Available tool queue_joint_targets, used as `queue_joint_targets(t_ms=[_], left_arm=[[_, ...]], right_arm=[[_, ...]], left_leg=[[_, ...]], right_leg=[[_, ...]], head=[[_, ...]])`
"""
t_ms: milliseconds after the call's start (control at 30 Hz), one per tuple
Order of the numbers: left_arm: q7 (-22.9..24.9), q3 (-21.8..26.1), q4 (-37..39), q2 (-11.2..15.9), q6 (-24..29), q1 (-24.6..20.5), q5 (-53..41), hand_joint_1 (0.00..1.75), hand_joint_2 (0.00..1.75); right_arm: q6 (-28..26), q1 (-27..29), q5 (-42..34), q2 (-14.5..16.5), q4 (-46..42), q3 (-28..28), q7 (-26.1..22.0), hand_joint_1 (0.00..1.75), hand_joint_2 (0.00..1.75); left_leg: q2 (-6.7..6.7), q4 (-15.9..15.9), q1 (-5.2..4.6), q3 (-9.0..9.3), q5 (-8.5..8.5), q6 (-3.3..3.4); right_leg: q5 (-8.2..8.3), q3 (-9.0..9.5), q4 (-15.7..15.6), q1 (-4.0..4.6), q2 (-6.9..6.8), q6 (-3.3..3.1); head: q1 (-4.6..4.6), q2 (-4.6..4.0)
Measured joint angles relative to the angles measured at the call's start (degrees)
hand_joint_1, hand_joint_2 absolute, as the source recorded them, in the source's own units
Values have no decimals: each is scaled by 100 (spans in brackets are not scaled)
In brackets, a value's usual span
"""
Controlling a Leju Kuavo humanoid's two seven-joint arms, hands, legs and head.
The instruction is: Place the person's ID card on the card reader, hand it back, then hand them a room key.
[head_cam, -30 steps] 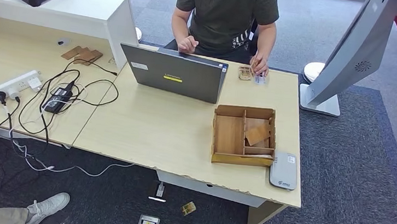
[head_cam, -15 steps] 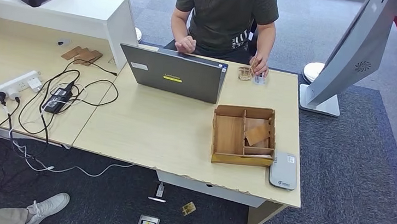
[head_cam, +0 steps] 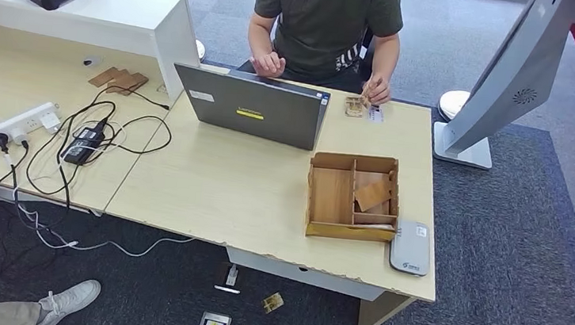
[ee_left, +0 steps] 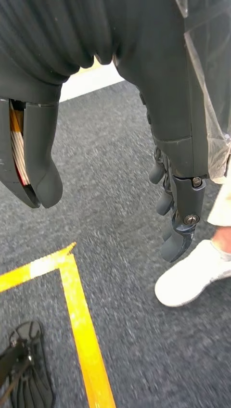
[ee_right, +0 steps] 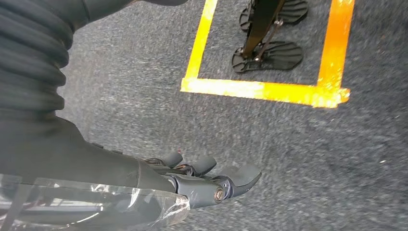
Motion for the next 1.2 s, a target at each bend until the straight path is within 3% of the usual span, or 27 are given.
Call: queue_joint_targets(t_ms=[133,533,1200], left_arm=[[180,1,13,-208,173,-9,24,0,175],[878,92,107,-1232,831,-81,415,0,175],[2159,2,204,-2790,1881,-235,-443,0,175]], right_arm=[[-144,-3,-40,51,4,0,260,0,175],[-310,-21,-119,119,2,-13,504,0,175],[-793,-284,-10,559,-6,-51,908,0,175]], left_leg=[[0,0,-8,0,0,1],[0,0,-18,1,-1,3],[-7,0,-24,7,4,10]], right_leg=[[0,1,0,-8,0,1],[2,1,-1,-19,0,3],[4,1,0,-31,0,9]], head=[[0,0],[-1,0],[-8,0]])
